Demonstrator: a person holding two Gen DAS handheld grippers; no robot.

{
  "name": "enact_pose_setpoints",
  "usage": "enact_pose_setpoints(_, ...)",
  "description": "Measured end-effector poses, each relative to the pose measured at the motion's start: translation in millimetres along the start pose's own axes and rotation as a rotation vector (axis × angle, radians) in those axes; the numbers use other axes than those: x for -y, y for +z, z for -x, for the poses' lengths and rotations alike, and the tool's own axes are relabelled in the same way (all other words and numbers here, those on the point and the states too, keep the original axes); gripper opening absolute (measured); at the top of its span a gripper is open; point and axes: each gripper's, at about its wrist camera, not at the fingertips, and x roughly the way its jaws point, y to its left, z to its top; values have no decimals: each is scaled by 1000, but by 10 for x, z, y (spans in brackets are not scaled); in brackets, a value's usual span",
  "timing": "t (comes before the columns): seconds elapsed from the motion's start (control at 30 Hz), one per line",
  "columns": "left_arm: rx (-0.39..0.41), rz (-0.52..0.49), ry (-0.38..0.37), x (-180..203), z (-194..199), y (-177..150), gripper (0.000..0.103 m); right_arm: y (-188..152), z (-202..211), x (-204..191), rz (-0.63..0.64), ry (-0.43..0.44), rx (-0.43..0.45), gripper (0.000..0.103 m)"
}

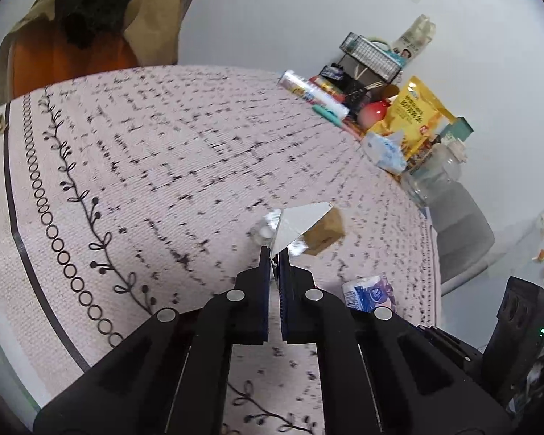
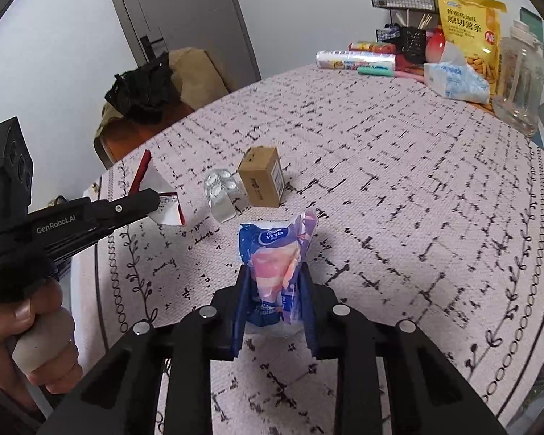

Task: Collect trash
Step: 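Carry the white paper with the left gripper while the right gripper carries the tissue pack to the bin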

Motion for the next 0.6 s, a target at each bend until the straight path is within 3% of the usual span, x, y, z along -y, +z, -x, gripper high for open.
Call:
enact_pose_setpoints(0.17,15,-32,-23,229,53,-38,5,-24,205,129,-26,-7,32,25)
enact_pose_setpoints(0.6,-34,-160,-110,980,-96,-232,5,-141,895,738,-150,-98,137,26)
